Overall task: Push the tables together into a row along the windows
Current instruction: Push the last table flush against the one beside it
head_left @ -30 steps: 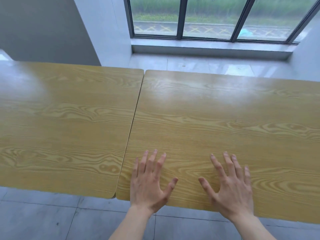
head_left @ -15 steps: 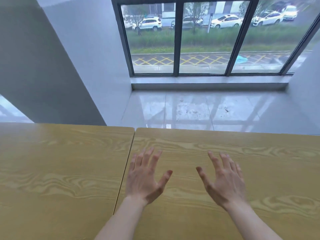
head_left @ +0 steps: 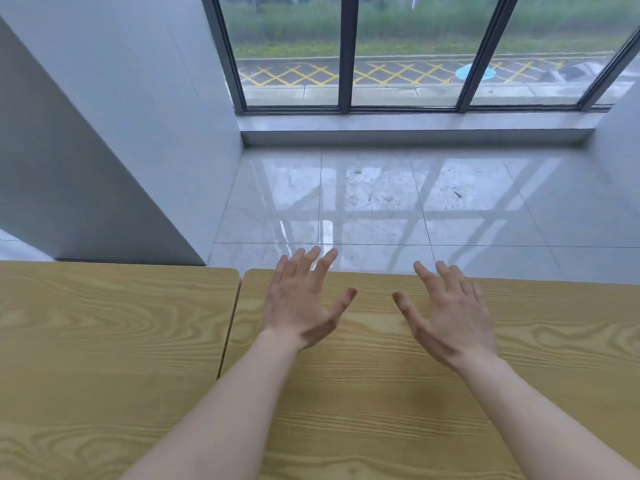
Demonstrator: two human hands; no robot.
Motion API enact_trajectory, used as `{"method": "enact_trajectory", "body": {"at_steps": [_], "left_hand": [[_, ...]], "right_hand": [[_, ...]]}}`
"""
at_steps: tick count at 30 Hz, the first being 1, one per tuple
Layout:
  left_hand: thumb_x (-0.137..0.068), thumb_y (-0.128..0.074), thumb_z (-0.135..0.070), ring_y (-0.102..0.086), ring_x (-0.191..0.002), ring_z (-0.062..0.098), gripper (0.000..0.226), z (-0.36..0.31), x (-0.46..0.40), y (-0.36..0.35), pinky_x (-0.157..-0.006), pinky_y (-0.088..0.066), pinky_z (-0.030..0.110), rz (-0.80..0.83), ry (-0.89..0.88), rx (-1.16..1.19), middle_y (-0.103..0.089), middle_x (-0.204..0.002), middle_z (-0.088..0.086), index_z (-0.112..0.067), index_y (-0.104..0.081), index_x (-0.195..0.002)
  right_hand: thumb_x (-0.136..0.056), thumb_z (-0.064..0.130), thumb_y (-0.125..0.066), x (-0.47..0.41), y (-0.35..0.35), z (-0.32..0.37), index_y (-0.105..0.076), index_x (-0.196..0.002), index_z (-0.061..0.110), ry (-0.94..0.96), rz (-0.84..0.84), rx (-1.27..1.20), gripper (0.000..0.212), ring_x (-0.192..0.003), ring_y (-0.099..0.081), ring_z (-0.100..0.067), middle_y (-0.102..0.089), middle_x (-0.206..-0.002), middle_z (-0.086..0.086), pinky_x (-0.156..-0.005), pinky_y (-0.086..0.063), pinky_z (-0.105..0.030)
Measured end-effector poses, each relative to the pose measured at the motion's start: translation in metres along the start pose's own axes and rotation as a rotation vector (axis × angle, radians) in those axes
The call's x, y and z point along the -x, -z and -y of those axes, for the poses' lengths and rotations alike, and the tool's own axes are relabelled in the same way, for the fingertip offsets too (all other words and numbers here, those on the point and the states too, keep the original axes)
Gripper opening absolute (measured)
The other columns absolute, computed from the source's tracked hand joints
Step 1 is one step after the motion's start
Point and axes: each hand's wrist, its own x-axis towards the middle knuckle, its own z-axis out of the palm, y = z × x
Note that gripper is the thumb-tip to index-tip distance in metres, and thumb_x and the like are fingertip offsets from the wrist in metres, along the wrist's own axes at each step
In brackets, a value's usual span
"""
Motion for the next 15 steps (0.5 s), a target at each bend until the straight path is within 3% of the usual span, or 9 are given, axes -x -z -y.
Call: {"method": "enact_trajectory", "body": {"at_steps": [13,15], "left_hand": [[-0.083,-0.018,-0.088,-0.021,-0.156,0.016,0.088,0.053,-0.08,-0.051,-0.129,-0.004,0.041,0.117,-0.117,0.038,-0.034,-0.166,-0.008,-0.044,-0.019,-0.159],[-0.084,-0.018,-0.088,-0.027,-0.153,0.017,0.087,0.054,-0.083,-0.052,-0.129,-0.011,0.041,0.146,-0.104,0.053,-0.036,-0.165,-0.008,-0.045,-0.018,-0.159]], "right_hand": [[-0.082,0.091,-0.006,-0.082,-0.065,0.021,-0.027,-0.162,0.042,-0.057,0.041,0.082,0.096,-0.161,-0.011,-0.023,-0.025,-0.172,-0.005,-0.129,-0.004,-0.048],[-0.082,0.09,-0.005,-0.084,-0.068,0.022,-0.029,-0.161,0.041,-0.069,0.041,0.087,0.096,-0.16,-0.013,-0.022,-0.029,-0.171,-0.004,-0.129,-0.004,-0.048]]}}
